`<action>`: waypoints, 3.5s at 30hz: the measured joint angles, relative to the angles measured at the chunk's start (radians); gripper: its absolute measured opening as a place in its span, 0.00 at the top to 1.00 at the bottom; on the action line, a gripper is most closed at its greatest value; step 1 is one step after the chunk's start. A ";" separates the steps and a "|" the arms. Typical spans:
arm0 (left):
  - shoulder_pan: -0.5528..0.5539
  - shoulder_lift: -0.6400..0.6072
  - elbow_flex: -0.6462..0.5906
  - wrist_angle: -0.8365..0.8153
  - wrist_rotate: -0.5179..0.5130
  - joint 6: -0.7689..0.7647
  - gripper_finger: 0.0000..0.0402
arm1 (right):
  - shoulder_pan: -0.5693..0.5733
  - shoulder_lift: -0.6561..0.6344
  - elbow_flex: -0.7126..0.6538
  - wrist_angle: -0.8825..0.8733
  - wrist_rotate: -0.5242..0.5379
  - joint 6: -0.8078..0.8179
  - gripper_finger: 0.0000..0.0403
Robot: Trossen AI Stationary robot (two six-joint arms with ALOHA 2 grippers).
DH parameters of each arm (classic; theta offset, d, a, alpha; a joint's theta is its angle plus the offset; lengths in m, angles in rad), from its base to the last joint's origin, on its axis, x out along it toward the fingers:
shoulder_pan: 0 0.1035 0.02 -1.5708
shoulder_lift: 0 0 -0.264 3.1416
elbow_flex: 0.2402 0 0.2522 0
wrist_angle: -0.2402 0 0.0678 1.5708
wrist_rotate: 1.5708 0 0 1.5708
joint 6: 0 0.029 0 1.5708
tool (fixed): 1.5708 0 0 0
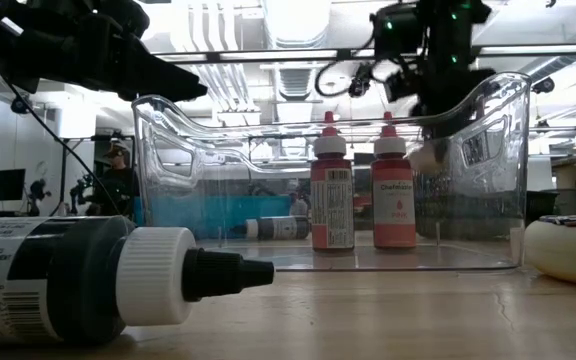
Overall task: Pick & Place Food Item
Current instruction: Put the pink donut into the black bin, then put the top black food coloring bottle into the transparent bin
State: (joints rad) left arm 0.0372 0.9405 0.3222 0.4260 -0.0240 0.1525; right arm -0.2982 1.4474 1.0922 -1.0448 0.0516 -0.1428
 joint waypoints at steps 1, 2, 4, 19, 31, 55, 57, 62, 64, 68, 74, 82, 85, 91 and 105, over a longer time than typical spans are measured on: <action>0.000 0.000 0.000 0.000 0.000 0.000 0.41 | 0.000 -0.002 -0.023 0.022 -0.001 0.009 0.97; 0.000 0.000 0.000 0.000 0.000 0.000 0.41 | 0.000 -0.005 -0.048 0.042 -0.009 0.013 0.97; 0.000 0.000 0.000 0.000 0.000 0.000 0.41 | 0.000 -0.014 -0.091 0.074 -0.031 0.019 0.97; 0.000 0.000 0.000 0.004 0.000 0.001 0.41 | -0.001 -0.058 -0.288 0.273 -0.095 0.085 0.97; 0.000 0.000 0.000 0.004 0.000 0.003 0.41 | -0.003 -0.023 -0.315 0.355 -0.108 0.084 0.97; 0.000 0.000 0.000 0.004 0.000 -0.001 0.41 | -0.008 -0.023 -0.367 0.377 -0.113 0.086 0.86; 0.000 0.000 0.000 0.004 0.000 -0.001 0.41 | -0.008 -0.023 -0.366 0.377 -0.113 0.088 0.82; 0.000 0.000 0.000 0.004 0.000 -0.001 0.41 | -0.008 -0.023 -0.366 0.376 -0.108 0.096 0.68; 0.000 0.000 0.000 0.004 0.000 0.000 0.41 | -0.008 -0.023 -0.366 0.376 -0.104 0.097 0.63; 0.000 0.000 0.000 0.004 0.000 0.000 0.41 | -0.008 -0.023 -0.366 0.376 -0.103 0.099 0.53; 0.000 0.000 0.000 0.004 0.000 0.000 0.41 | -0.008 -0.023 -0.366 0.376 -0.101 0.114 0.42; 0.000 0.000 0.000 0.004 0.000 0.000 0.41 | -0.008 -0.024 -0.366 0.372 -0.101 0.122 0.35; 0.000 0.000 0.000 0.004 0.000 0.000 0.41 | -0.008 -0.026 -0.366 0.372 -0.101 0.130 0.36; 0.000 0.000 0.000 0.004 0.000 0.001 0.41 | -0.007 -0.034 -0.352 0.367 -0.102 0.143 0.38; 0.000 0.000 0.000 0.004 0.000 0.001 0.41 | 0.002 -0.081 -0.278 0.338 -0.086 0.140 0.40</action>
State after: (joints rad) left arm 0.0376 0.9405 0.3222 0.4301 -0.0238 0.1532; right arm -0.2967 1.3667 0.8145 -0.7069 -0.0340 -0.0024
